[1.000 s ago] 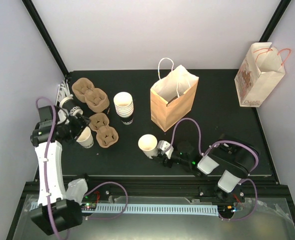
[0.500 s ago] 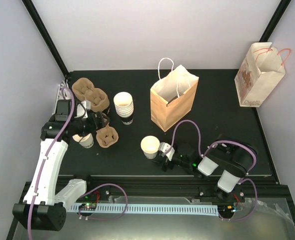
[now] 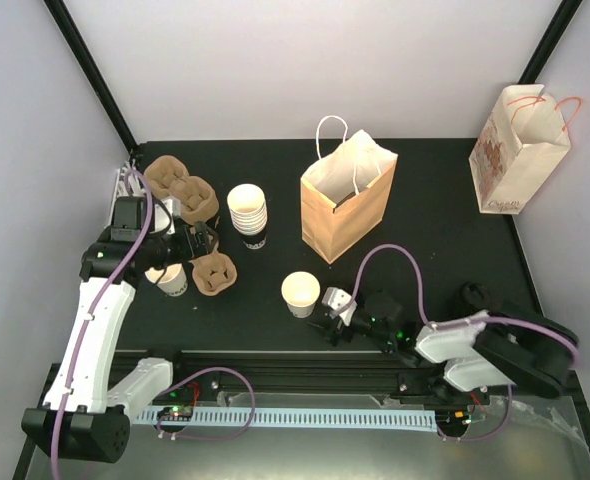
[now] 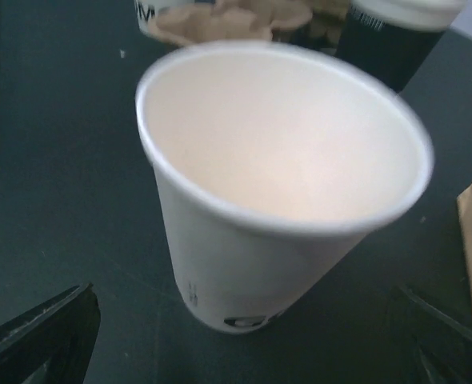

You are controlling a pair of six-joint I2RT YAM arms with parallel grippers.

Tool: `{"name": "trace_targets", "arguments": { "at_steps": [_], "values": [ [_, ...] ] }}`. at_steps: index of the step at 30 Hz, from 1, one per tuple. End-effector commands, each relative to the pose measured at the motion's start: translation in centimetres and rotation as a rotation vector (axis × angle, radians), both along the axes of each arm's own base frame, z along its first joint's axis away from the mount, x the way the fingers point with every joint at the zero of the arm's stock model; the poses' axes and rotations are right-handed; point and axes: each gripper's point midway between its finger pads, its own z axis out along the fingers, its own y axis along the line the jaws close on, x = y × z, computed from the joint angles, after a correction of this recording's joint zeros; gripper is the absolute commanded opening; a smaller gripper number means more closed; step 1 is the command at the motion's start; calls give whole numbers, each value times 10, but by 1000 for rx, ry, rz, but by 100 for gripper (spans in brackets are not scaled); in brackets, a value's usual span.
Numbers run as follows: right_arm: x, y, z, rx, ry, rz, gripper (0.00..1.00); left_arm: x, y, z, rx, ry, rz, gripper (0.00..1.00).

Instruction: Pack the takeout coffee

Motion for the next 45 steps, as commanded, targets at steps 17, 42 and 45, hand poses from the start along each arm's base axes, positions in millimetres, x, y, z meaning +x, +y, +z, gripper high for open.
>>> {"name": "trace_targets", "arguments": {
  "at_steps": [17, 42, 45],
  "values": [
    [51, -93, 112, -125, 405, -869, 100, -20, -85, 18, -184, -188, -297, 99],
    [54, -222, 117, 203, 850, -1529, 100, -48, -102, 14, -85, -280, -550, 99],
    [42, -272, 140, 265, 793, -1776, 100, -51, -102, 9, -75, -289, -560, 99]
  ]
}}
